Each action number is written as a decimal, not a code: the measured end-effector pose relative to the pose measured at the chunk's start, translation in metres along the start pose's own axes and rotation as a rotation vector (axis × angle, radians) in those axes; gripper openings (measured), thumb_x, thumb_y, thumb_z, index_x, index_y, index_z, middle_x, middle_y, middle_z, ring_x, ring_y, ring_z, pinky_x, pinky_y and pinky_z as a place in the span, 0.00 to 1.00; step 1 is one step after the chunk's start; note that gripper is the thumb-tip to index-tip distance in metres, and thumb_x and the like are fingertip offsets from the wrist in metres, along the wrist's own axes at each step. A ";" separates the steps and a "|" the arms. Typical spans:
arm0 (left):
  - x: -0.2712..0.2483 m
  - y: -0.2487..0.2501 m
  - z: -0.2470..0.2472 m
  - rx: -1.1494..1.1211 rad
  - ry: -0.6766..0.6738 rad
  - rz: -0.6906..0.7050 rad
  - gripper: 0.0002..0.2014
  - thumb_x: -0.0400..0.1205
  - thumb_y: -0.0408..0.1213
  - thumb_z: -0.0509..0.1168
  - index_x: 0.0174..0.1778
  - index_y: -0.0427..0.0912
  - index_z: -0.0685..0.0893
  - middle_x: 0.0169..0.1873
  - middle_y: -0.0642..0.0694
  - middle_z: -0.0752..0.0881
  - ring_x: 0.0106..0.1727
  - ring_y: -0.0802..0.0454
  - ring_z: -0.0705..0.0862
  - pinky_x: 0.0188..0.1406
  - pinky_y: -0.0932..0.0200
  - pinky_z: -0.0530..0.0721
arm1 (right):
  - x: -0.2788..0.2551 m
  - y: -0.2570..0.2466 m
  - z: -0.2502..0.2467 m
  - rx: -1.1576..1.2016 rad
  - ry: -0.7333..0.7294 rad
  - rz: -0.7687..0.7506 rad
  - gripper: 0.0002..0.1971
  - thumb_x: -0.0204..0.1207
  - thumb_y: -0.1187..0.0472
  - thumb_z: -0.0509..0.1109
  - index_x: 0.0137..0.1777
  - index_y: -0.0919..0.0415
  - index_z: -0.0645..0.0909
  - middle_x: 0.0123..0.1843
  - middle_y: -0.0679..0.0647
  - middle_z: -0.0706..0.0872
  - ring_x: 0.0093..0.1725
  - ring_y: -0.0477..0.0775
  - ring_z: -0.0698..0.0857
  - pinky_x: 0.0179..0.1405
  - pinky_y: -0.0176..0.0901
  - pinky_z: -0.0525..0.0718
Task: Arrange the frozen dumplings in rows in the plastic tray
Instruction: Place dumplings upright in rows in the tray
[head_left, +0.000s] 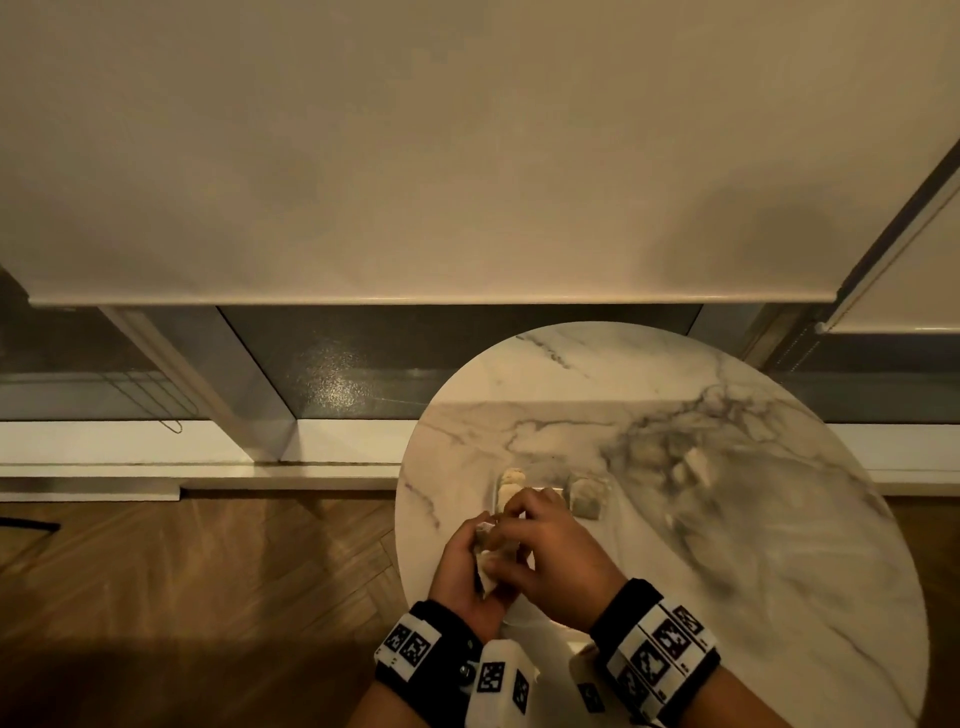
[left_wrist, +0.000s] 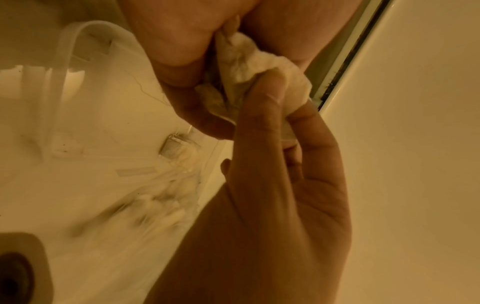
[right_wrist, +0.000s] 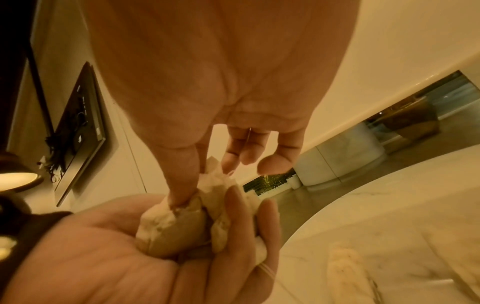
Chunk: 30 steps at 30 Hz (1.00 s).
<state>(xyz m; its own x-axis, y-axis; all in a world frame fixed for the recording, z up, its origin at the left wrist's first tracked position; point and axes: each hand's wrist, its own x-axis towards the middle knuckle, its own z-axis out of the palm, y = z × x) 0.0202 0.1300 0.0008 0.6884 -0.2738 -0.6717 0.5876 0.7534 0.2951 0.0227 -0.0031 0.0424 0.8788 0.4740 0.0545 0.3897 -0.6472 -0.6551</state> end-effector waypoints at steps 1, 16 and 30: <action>0.002 -0.001 -0.001 -0.004 0.015 -0.001 0.26 0.79 0.44 0.66 0.72 0.38 0.81 0.66 0.34 0.81 0.73 0.40 0.77 0.66 0.51 0.76 | -0.001 0.000 -0.002 0.031 0.014 0.000 0.13 0.72 0.38 0.67 0.50 0.41 0.86 0.54 0.40 0.76 0.59 0.44 0.71 0.56 0.46 0.79; 0.002 -0.006 -0.005 -0.090 0.132 -0.056 0.10 0.80 0.41 0.64 0.46 0.37 0.84 0.36 0.38 0.83 0.29 0.44 0.83 0.21 0.58 0.83 | -0.006 -0.001 -0.038 1.002 0.262 0.313 0.03 0.77 0.72 0.73 0.43 0.69 0.83 0.31 0.57 0.86 0.30 0.49 0.83 0.30 0.39 0.81; -0.003 0.014 -0.037 -0.230 0.119 -0.009 0.10 0.75 0.40 0.64 0.42 0.36 0.83 0.36 0.37 0.85 0.33 0.41 0.87 0.24 0.55 0.86 | -0.002 0.049 -0.031 0.944 0.316 0.630 0.05 0.82 0.61 0.70 0.51 0.63 0.84 0.35 0.55 0.89 0.31 0.49 0.83 0.26 0.42 0.78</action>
<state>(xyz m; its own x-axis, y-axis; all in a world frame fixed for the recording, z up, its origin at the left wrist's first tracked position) 0.0108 0.1639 -0.0187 0.6209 -0.2194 -0.7526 0.4723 0.8709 0.1358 0.0487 -0.0539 0.0337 0.9245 -0.0266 -0.3802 -0.3788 0.0472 -0.9243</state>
